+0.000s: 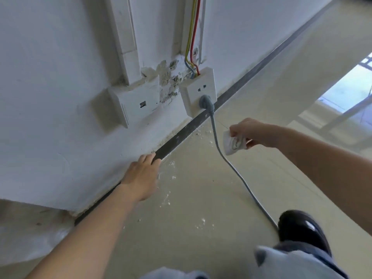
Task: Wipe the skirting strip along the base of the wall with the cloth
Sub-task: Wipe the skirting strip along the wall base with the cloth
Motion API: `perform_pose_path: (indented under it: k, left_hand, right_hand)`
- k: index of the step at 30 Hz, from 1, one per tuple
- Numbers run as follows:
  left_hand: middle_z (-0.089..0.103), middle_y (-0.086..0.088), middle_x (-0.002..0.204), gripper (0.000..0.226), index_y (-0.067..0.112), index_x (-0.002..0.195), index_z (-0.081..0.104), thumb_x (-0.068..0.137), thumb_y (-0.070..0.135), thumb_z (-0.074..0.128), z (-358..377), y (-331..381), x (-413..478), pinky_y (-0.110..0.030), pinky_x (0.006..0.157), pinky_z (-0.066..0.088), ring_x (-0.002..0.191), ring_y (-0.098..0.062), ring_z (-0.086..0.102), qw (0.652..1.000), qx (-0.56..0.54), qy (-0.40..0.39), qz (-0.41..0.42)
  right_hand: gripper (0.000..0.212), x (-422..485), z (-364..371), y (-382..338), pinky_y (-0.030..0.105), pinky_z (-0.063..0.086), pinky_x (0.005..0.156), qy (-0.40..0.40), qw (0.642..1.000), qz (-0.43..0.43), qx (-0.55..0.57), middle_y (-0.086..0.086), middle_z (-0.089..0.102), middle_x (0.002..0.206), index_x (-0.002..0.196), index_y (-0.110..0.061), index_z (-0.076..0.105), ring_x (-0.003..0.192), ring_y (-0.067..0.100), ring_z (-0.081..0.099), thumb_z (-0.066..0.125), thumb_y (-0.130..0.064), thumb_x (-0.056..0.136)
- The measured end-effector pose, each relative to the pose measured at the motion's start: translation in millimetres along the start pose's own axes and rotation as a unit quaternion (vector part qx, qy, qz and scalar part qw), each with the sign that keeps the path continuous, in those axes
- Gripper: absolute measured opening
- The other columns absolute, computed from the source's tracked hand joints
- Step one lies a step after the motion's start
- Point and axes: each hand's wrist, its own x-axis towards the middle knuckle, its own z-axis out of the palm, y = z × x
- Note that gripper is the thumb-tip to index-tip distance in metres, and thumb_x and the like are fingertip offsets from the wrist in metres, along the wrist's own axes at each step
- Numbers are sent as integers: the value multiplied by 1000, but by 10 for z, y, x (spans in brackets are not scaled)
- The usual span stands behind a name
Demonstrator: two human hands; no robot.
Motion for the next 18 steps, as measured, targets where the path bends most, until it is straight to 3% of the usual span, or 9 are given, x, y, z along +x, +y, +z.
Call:
perform_pose_path:
  k: [4,6,8,9,11,14,16,18]
  left_hand:
    - [15,-7,159,64,9,152,20,94,18,47,-63,25,253,-33,116,23,146,-21,15,993,83,50,64]
    - [38,-14,149,68,-1,144,39,79,10,58,-2,29,446,-36,112,32,137,-26,38,986,107,87,95]
    - [45,-17,143,65,-6,140,39,77,10,45,125,11,614,-37,109,27,131,-29,44,978,127,124,106]
    - [41,-17,145,67,-7,142,29,79,11,39,189,13,659,-37,109,24,130,-29,41,977,146,128,92]
    - [34,-16,145,79,-4,145,16,77,14,51,280,28,715,-38,110,20,129,-30,38,975,176,125,46]
    - [30,-17,146,96,-6,145,19,68,19,71,278,184,743,-37,116,10,130,-31,36,975,203,79,-50]
    - [36,-17,140,99,-7,140,27,60,18,80,169,373,788,-39,105,25,124,-32,40,976,180,61,-106]
    - [52,-17,119,95,-8,124,51,40,11,89,72,574,840,-39,83,31,105,-31,43,971,168,49,-166]
  right_hand:
    - [11,452,-242,-72,23,40,49,49,999,-13,-14,9,50,67,74,-8,52,57,22,47,49,-13,83]
    - [9,802,-238,-86,23,40,49,39,998,-32,-32,11,50,70,79,-6,53,58,23,47,49,-10,85]
    - [10,1183,-156,-61,24,40,50,16,998,-53,-34,11,51,68,80,-5,54,58,24,47,48,-9,86]
    - [11,1354,-76,-40,24,39,50,-5,998,-59,-28,10,51,65,78,-5,54,57,23,47,48,-9,85]
    - [16,1623,142,41,24,39,47,-59,996,-60,-8,7,51,60,69,-8,53,52,19,45,47,-8,84]
    - [21,1816,464,177,23,39,47,-177,983,-34,20,6,51,57,64,-10,52,48,18,45,49,-7,84]
    - [20,1879,618,221,23,41,48,-253,967,-13,33,7,52,55,64,-10,53,45,20,47,50,-6,83]
    - [19,1958,712,207,23,41,49,-304,952,1,47,6,54,49,65,-9,53,43,20,48,50,-5,83]
